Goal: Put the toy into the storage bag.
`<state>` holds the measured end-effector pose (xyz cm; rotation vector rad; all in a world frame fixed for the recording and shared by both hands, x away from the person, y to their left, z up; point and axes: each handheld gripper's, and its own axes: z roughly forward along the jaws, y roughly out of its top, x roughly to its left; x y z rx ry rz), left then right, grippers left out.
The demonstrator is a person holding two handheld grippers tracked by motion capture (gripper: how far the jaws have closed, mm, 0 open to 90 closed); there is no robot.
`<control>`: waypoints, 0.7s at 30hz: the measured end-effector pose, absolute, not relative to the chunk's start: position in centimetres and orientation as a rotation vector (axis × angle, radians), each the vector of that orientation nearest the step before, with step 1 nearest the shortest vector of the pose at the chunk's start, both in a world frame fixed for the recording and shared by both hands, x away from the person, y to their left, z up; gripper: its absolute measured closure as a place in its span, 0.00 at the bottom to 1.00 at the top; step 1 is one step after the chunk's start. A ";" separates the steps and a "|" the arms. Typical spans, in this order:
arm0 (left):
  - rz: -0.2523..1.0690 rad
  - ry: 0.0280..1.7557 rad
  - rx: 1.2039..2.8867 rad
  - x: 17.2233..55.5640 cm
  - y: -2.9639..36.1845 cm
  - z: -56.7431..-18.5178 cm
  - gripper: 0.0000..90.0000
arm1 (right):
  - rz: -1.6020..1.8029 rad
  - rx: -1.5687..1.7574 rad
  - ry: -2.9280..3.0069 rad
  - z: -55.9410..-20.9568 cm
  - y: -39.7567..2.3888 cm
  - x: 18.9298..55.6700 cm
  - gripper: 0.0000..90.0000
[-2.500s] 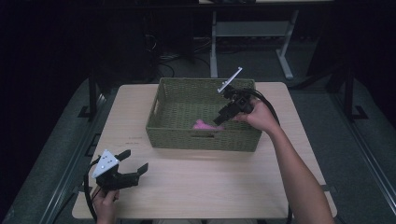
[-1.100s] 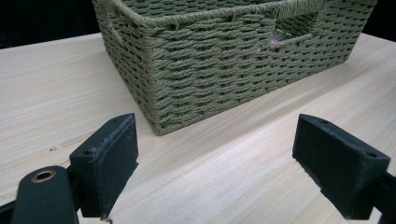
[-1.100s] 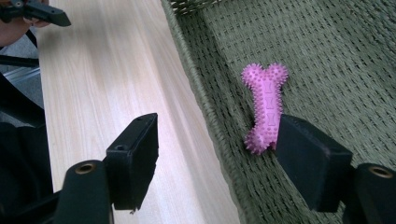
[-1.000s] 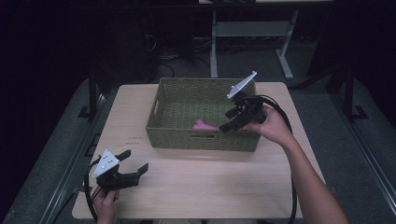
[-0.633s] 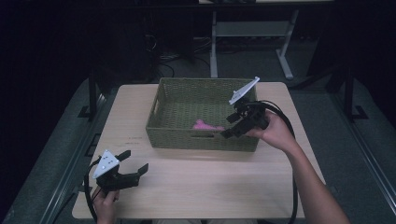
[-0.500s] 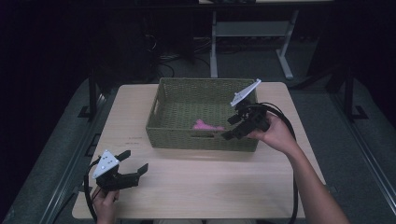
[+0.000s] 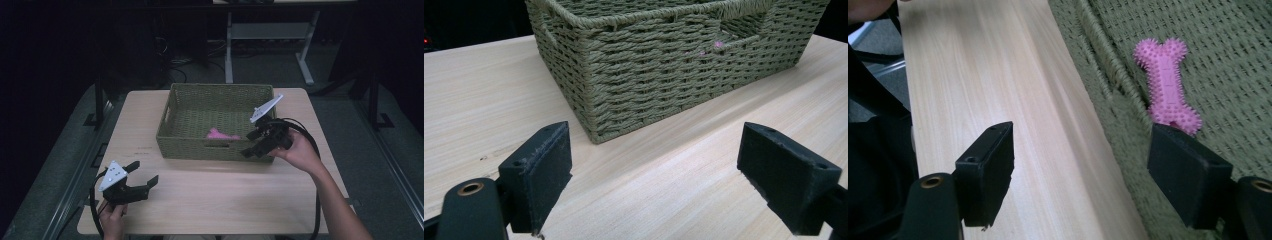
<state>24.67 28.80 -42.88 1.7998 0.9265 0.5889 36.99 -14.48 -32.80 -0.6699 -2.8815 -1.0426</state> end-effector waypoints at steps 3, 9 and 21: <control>0.587 0.929 1.798 24.7 28.8 -42.9 0.15 | -1.044 -0.673 -2.876 -33.2 -14.6 36.5 0.29; 0.591 0.927 1.804 24.7 28.8 -42.9 0.15 | -1.032 -0.666 -2.882 -34.0 -14.9 35.5 0.29; 0.589 0.929 1.799 24.7 28.8 -42.9 0.15 | -1.056 -0.702 -2.844 -36.1 -16.0 34.6 0.30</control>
